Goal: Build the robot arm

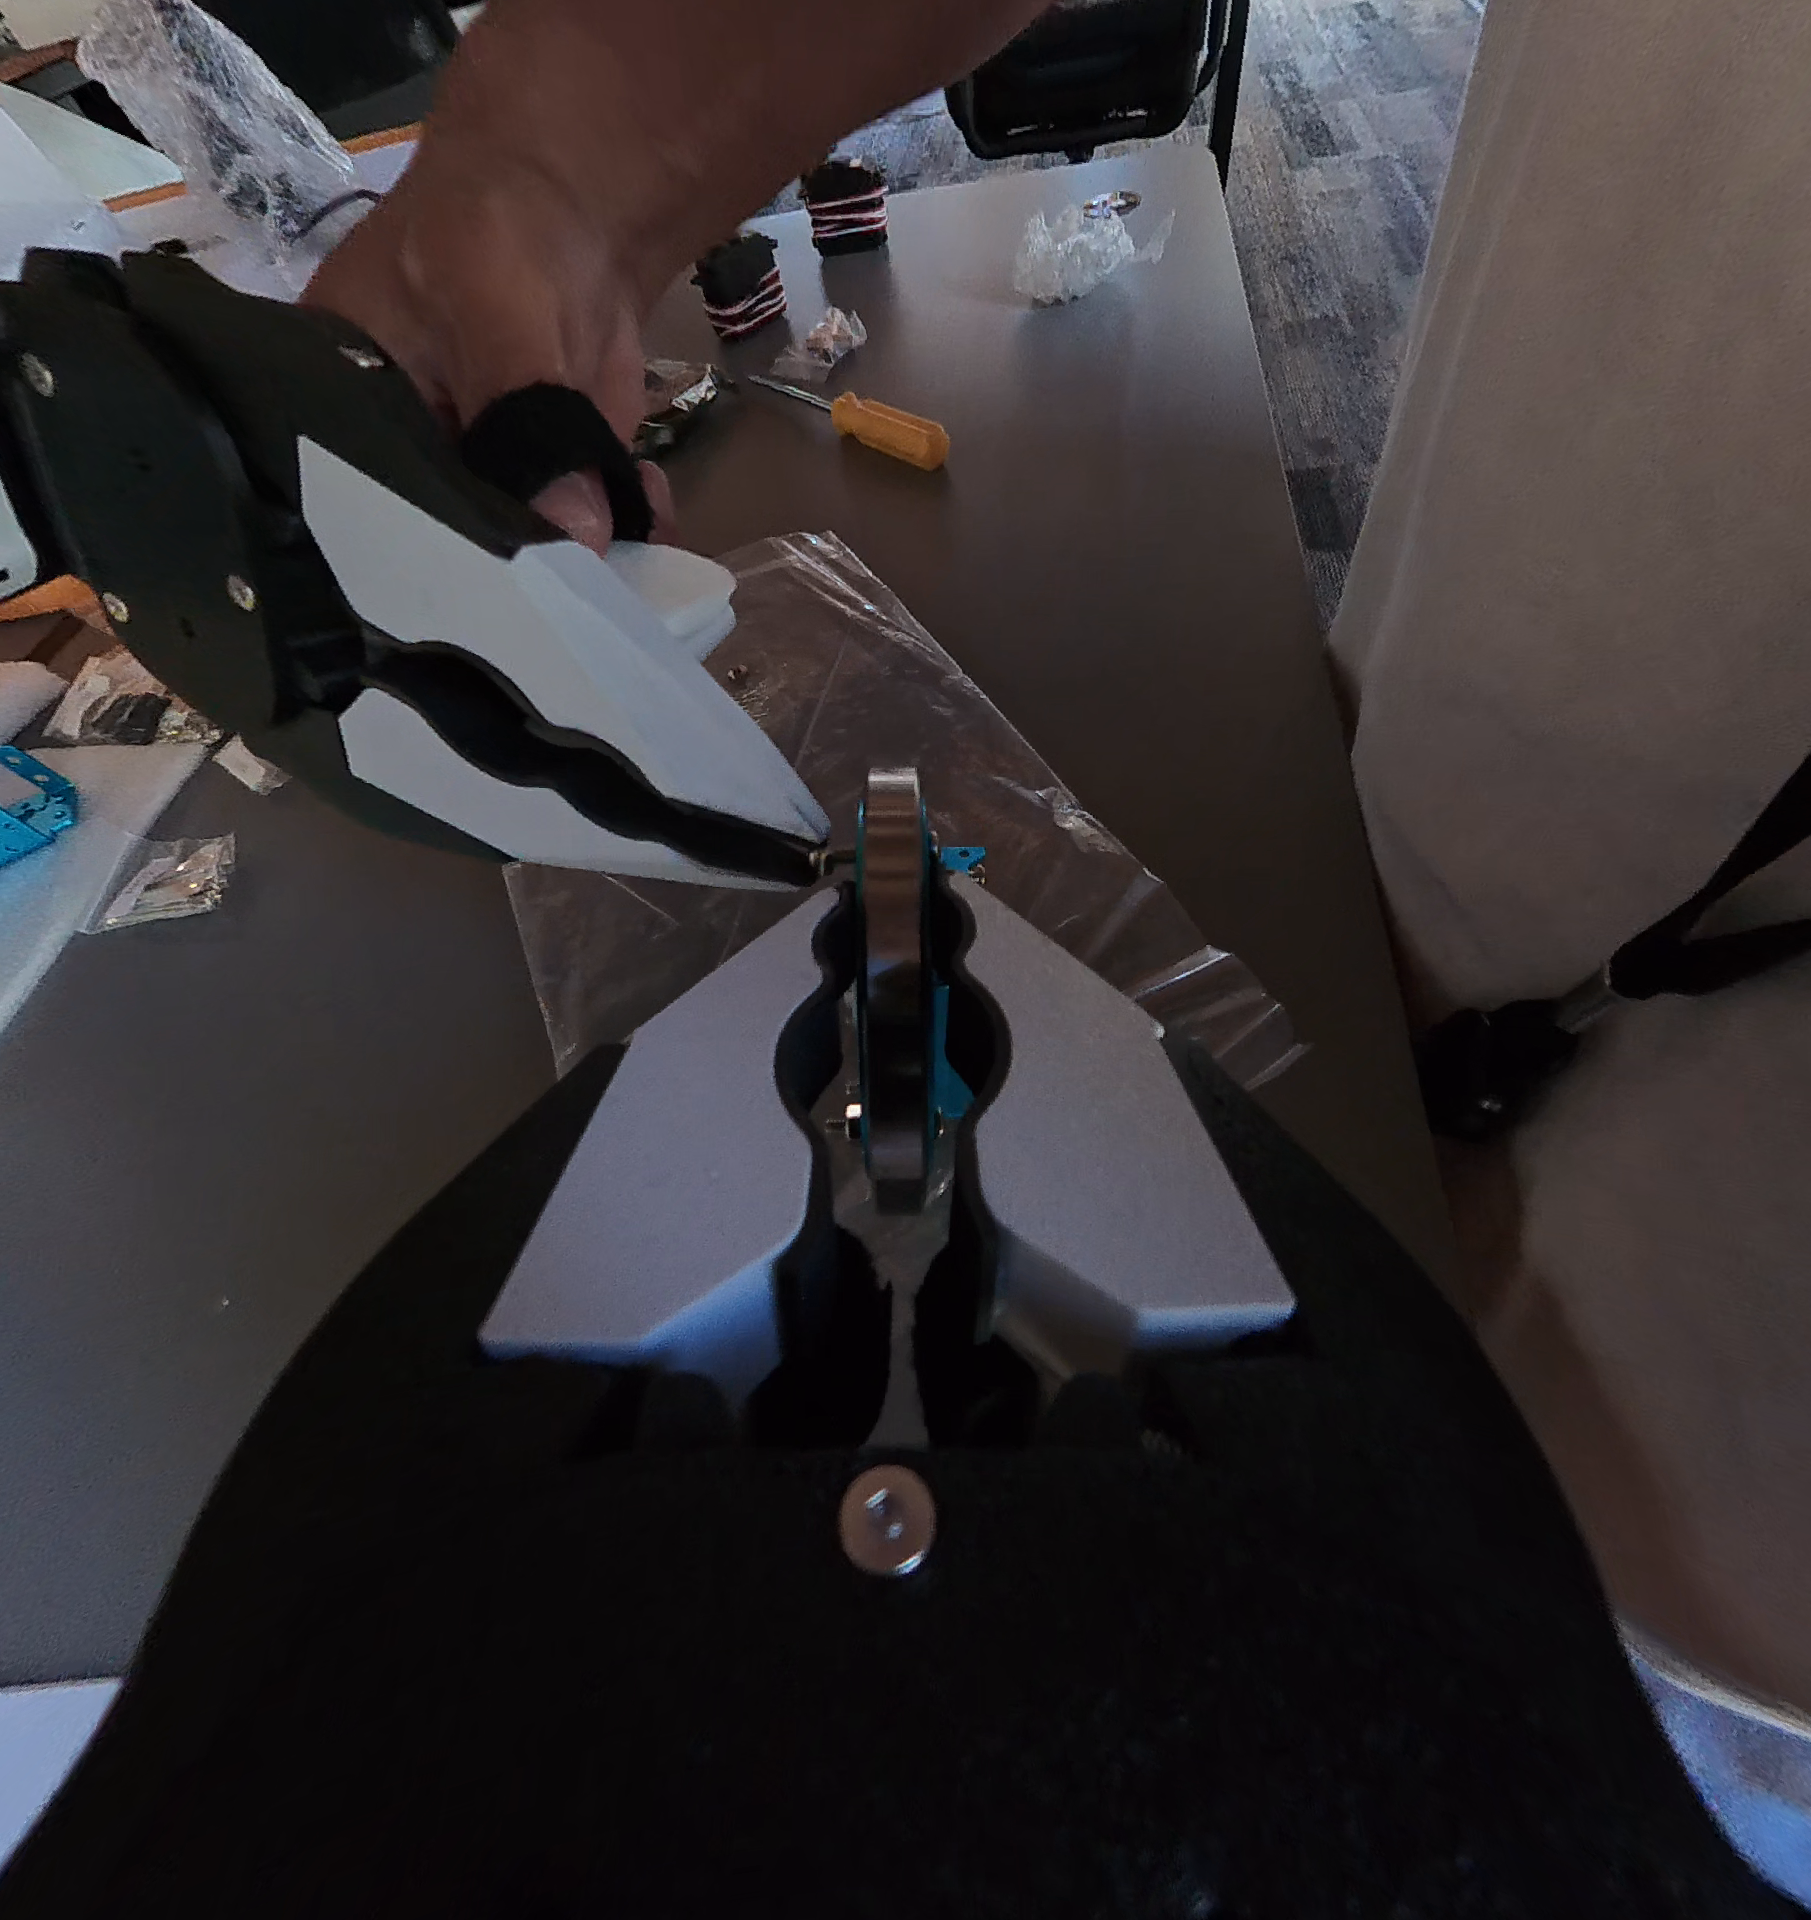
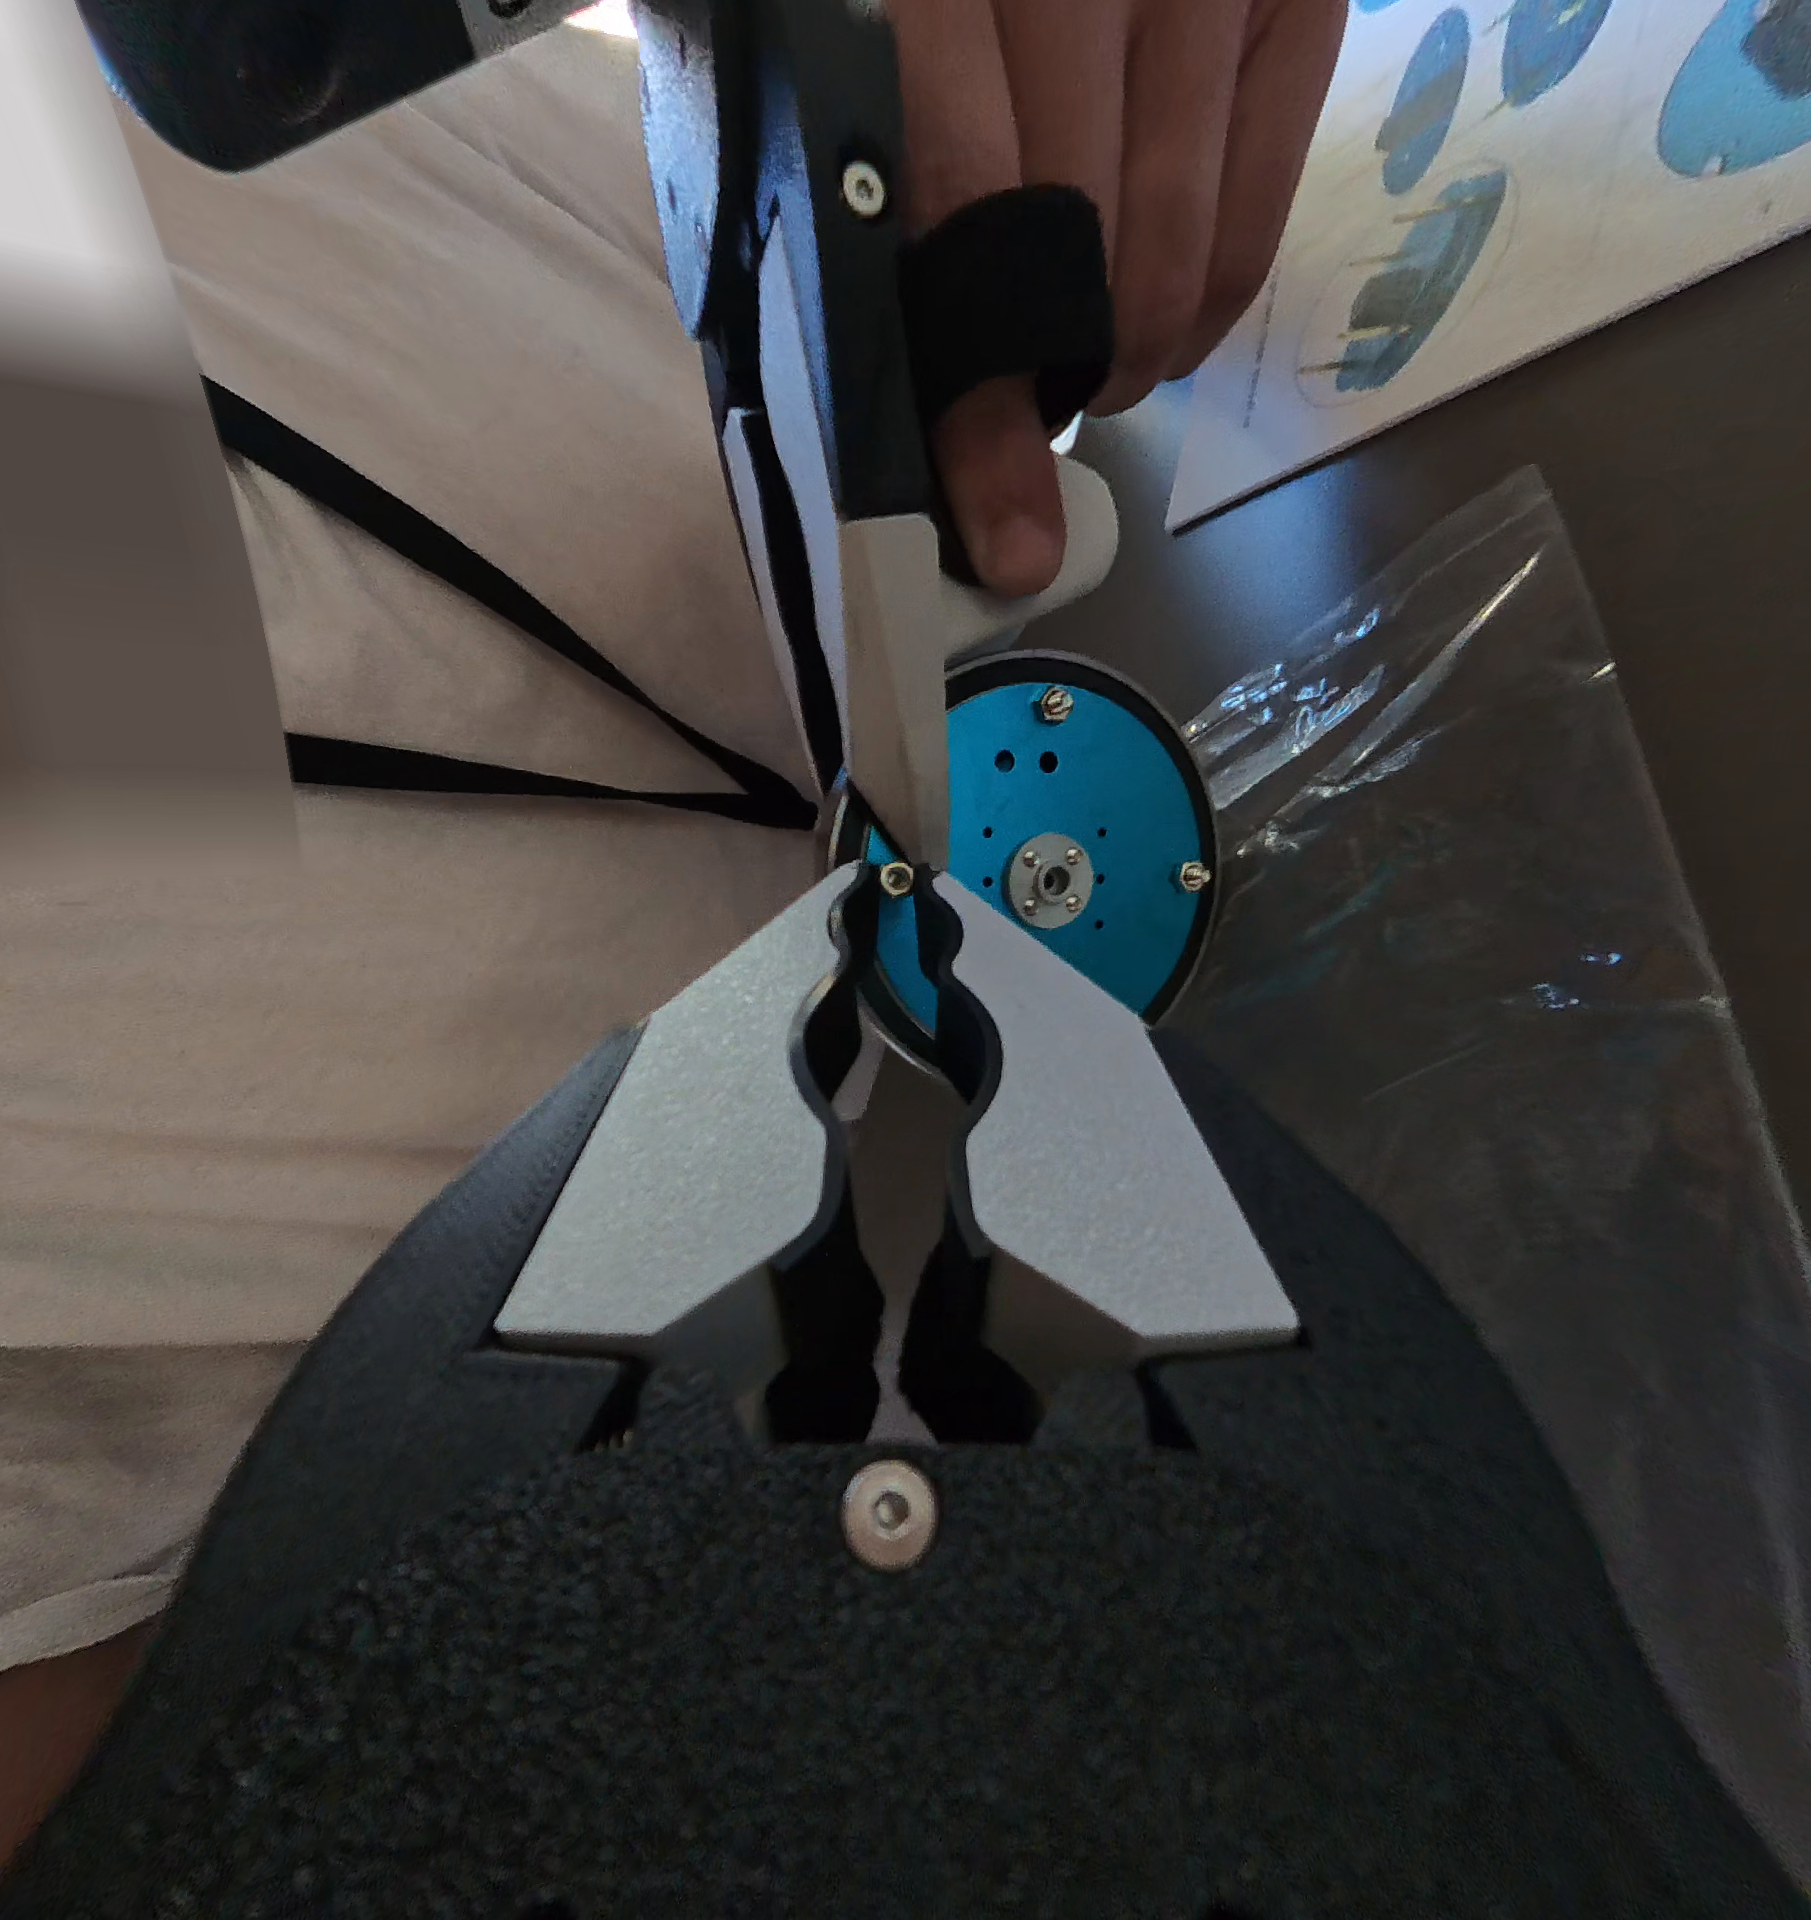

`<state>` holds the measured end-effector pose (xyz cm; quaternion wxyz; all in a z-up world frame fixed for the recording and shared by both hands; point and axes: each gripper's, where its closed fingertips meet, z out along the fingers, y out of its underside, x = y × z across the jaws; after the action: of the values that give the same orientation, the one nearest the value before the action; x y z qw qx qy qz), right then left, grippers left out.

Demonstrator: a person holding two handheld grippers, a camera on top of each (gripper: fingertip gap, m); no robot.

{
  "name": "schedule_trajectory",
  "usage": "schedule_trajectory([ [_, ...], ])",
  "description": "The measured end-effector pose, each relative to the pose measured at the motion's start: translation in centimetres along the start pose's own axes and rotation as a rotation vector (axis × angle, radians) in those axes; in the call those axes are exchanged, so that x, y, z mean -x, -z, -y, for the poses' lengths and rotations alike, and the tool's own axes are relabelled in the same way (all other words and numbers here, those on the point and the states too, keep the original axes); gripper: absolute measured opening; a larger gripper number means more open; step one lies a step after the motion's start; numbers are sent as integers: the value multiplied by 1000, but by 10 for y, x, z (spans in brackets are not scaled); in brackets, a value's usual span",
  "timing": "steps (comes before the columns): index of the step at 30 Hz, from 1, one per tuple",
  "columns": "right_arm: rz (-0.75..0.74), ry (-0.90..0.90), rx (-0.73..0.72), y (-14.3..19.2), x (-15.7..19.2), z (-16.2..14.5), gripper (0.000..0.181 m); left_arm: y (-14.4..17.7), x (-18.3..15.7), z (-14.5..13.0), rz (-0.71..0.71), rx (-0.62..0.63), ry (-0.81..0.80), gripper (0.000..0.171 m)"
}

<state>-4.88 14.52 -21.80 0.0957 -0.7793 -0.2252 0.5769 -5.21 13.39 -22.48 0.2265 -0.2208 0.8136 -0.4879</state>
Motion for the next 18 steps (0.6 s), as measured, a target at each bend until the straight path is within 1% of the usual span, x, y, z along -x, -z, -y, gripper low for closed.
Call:
schedule_trajectory([
  [7, -35, -115, 57, 1, 0, -4, 5, -3, 0, 1, -6, 20, -8, 12],
  [10, -53, -134, 53, 2, 0, -5, 6, -3, 0, 1, -4, 17, -11, 12],
  [18, 31, -220, -11, 1, 2, -7, 5, -4, -1, 2, -1, 19, -23, 12],
])
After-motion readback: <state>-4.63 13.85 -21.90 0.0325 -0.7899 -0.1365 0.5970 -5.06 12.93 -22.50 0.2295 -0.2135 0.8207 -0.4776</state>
